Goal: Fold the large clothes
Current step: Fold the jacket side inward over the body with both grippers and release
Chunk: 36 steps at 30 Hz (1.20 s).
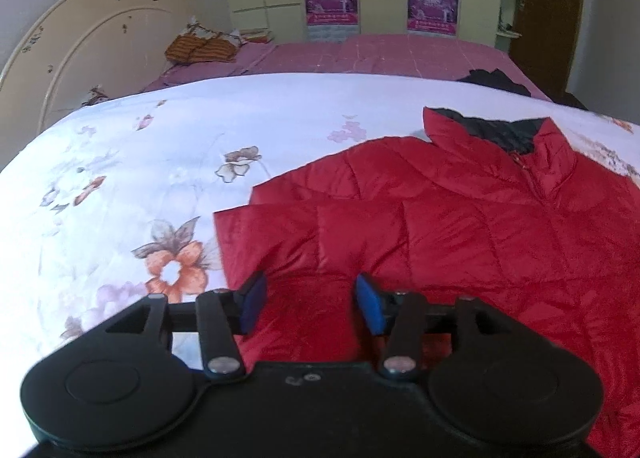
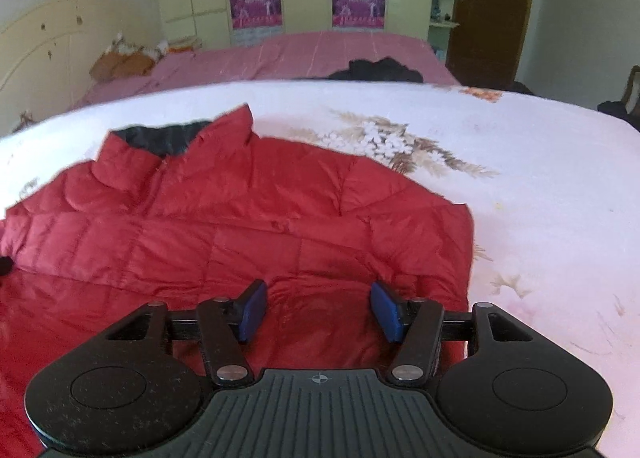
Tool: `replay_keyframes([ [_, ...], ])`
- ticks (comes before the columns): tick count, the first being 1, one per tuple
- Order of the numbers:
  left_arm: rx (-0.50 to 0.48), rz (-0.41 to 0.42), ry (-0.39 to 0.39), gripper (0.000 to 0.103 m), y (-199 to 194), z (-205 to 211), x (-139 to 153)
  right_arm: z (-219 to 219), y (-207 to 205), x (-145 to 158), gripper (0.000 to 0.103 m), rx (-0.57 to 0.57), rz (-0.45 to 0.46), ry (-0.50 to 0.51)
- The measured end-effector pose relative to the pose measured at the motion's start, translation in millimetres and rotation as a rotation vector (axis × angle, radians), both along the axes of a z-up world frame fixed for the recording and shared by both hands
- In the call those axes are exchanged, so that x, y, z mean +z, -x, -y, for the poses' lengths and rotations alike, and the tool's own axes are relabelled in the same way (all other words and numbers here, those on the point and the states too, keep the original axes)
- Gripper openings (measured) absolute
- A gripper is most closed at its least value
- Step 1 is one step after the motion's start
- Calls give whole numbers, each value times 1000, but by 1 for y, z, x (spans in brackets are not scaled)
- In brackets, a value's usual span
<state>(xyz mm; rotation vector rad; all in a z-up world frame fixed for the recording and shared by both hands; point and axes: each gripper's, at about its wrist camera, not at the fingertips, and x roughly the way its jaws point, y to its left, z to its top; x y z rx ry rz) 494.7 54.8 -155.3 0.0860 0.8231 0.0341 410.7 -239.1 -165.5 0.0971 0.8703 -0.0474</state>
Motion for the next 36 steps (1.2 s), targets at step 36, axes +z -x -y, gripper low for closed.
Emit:
replay_keyframes([
  [36,31,-7,-30,72,62,21,13,31,40,-7,58,111,-29,-35],
])
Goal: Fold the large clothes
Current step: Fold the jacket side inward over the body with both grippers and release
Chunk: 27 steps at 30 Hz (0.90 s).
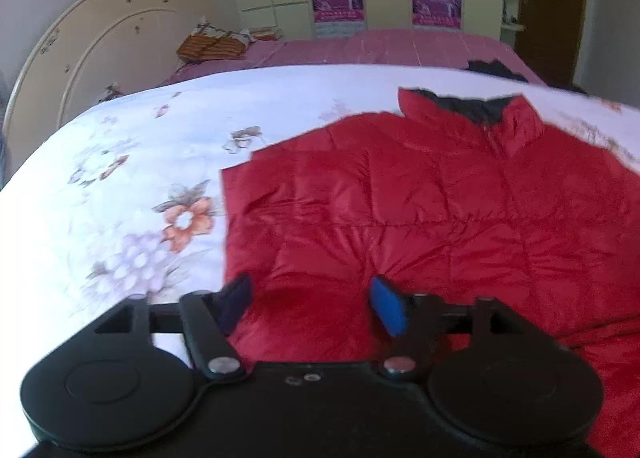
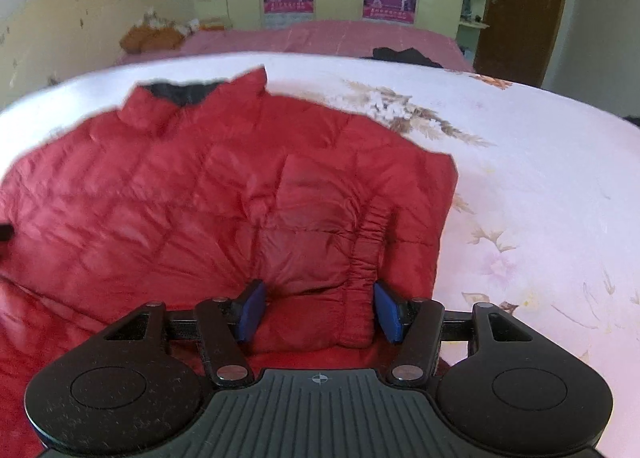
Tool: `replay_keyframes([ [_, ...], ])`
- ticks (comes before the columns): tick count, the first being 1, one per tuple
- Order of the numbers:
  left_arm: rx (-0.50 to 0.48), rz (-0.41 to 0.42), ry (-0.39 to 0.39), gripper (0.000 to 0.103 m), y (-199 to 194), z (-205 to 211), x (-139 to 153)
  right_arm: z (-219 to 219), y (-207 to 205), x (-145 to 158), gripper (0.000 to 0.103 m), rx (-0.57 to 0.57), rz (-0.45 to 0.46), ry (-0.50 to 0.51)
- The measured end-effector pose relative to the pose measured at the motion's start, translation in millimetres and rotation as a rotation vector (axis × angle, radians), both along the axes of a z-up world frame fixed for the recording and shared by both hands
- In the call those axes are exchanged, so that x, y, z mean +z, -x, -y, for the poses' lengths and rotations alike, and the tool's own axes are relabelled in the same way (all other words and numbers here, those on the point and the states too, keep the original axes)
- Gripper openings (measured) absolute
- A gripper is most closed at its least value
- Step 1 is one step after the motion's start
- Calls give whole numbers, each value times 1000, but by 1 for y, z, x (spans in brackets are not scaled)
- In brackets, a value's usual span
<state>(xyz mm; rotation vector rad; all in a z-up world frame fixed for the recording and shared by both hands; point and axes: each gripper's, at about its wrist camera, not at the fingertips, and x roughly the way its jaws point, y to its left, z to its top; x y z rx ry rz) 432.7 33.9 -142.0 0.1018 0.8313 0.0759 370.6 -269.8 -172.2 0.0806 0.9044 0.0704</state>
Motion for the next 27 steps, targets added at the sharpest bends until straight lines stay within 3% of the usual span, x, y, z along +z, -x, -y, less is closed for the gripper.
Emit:
replay_keyframes([
  [4,2,12,46,76,33,-17,20,11,20,19,61,1,12,-77],
  [5,-1,12,54,79,40,-21,23,15,28,23,78,-12,13,-96],
  [7,-16,8,72,81,57,-28,29,18,45,32,89,-30,35,-120],
  [14,-76,-37,120,87,104,-49,27,9,108,49,89,-20,43,-101],
  [27,-125,-88,160,87,189,-93,9,5,223,33,89,-98,-65,-23],
])
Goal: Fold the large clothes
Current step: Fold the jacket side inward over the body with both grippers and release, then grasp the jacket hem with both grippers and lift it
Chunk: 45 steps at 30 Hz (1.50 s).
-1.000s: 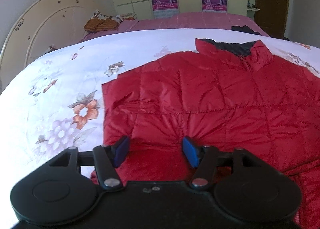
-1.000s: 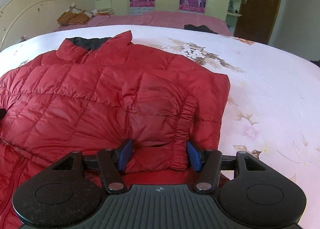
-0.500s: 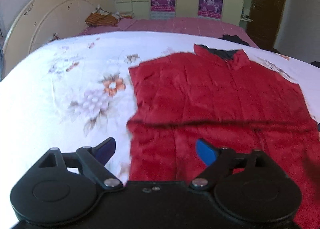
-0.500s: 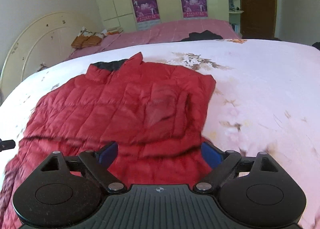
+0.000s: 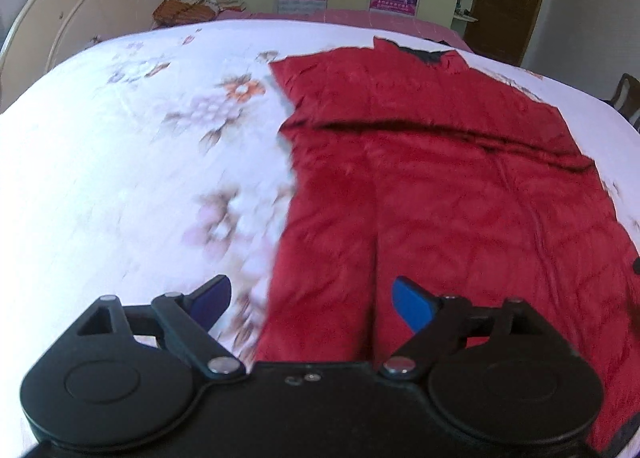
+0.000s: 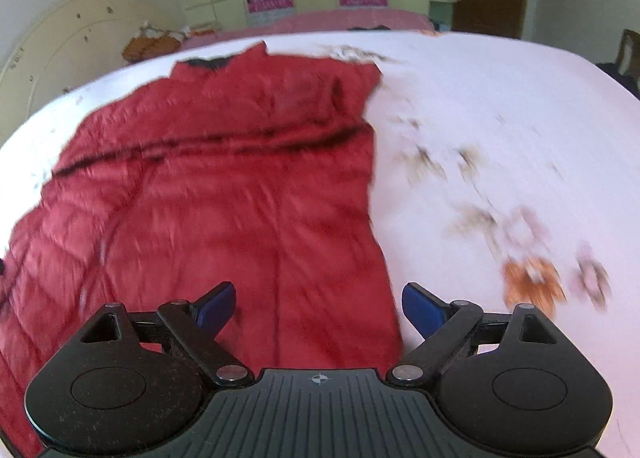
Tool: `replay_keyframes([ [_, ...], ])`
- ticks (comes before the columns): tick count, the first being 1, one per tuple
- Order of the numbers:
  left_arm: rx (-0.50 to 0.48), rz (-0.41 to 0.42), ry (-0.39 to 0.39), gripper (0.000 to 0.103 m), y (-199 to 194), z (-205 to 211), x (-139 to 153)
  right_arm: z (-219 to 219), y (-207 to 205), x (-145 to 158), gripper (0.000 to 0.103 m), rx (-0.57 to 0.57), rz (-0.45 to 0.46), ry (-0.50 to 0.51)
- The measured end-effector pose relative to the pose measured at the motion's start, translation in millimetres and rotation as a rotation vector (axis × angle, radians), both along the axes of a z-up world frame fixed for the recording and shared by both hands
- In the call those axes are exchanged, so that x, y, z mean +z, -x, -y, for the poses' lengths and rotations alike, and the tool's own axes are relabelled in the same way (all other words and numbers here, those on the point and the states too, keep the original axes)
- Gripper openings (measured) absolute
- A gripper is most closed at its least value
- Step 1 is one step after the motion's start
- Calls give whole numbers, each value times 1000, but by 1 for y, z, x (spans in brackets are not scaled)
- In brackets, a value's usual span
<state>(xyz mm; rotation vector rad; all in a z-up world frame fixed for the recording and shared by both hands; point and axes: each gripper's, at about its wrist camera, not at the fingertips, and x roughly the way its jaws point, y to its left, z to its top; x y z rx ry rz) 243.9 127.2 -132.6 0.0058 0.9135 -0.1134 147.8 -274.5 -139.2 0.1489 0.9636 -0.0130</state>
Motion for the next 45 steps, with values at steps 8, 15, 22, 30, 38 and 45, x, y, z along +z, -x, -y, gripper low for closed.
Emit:
replay_keyframes([
  [8,10,-48,19,80,36,-28,-13,14,49,-11,89,-64,-48,19],
  [15,2,-74,52,78,56,-35,-23,15,71,-14,89,-86,-53,-13],
  [22,-7,-93,75,78,65,-33,-25,13,87,-14,73,-85,-61,-64],
  [30,-93,-116,167,26,75,-26,-21,16,94,-9,24,-84,-93,-153],
  [38,-97,-80,261,10,73,-29,-8,8,92,7,7,-42,-76,-205],
  [45,-60,42,385,9,51,-38,32,15,74,53,6,-82,76,-250],
])
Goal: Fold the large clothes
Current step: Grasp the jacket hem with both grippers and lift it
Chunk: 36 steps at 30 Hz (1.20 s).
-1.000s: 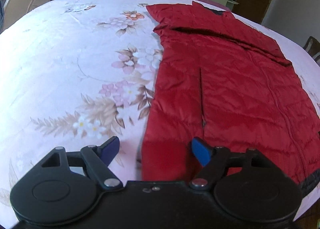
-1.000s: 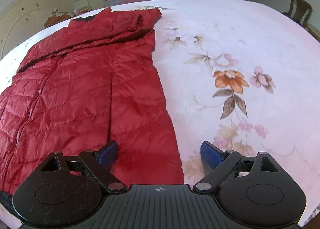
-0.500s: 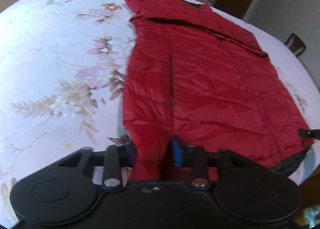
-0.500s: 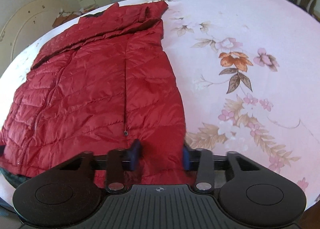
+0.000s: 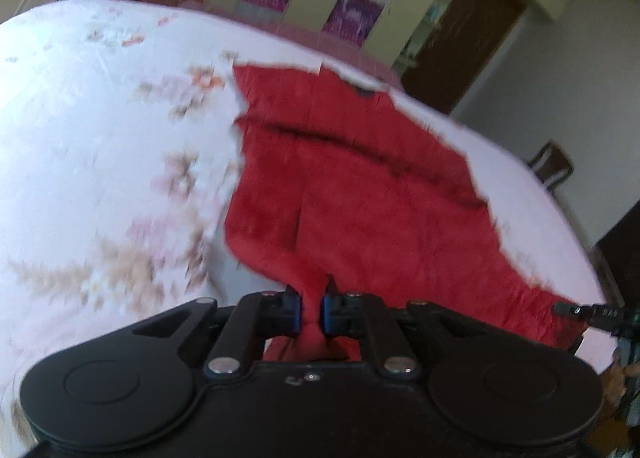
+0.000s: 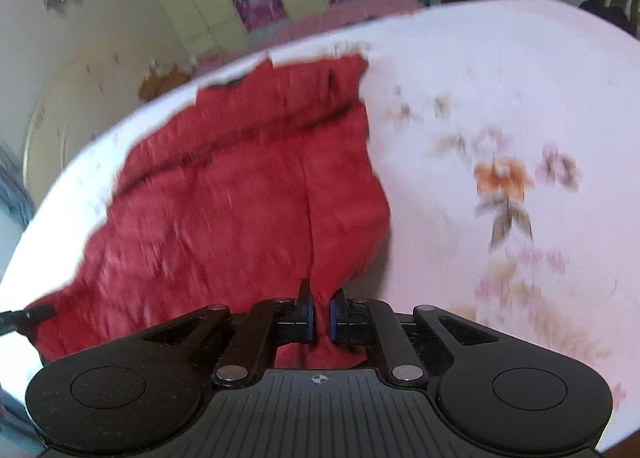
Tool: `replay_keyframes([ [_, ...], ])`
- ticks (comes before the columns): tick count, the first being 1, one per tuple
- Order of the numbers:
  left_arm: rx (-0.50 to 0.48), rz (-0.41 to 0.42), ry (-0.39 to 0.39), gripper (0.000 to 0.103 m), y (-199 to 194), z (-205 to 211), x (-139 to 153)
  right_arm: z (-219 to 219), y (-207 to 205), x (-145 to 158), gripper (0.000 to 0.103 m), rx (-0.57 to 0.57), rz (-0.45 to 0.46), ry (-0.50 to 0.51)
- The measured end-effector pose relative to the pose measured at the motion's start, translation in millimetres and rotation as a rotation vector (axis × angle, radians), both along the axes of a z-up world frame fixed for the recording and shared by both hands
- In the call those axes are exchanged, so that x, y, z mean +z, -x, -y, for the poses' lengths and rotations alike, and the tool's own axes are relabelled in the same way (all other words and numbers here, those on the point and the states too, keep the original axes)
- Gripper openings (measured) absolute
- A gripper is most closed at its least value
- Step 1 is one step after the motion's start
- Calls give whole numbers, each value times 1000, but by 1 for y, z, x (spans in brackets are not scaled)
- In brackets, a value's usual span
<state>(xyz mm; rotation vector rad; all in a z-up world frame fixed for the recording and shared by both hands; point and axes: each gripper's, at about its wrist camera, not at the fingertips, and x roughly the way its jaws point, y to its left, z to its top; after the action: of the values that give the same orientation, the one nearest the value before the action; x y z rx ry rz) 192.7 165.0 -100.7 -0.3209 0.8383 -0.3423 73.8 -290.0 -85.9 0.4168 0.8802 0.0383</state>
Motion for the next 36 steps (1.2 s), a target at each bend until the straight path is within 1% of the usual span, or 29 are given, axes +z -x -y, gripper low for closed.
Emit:
replay_keyframes([
  [3,7,62,17,9,-18,5,17,3,-21,16,6,-15,56,17],
  [7,40,131,19,9,-54,11,37,8,-66,30,6,-22,117,28],
  [9,62,153,20,10,-76,15,45,12,-91,32,6,-31,135,27],
  [12,73,184,0,10,-112,24,54,18,-129,34,6,-44,162,32],
  [17,113,218,-29,9,-175,41,58,29,-199,30,6,-76,179,42],
  [20,141,218,-42,9,-214,49,57,38,-241,24,6,-92,176,50],
  [25,167,229,-106,9,-272,64,52,47,-305,11,6,-109,163,66],
  [29,187,209,-140,9,-313,74,40,56,-350,-9,6,-115,135,73],
  [32,199,197,-166,9,-333,79,30,60,-377,-28,6,-122,103,62],
  [36,199,152,-199,9,-359,86,14,69,-409,-55,6,-130,44,34],
])
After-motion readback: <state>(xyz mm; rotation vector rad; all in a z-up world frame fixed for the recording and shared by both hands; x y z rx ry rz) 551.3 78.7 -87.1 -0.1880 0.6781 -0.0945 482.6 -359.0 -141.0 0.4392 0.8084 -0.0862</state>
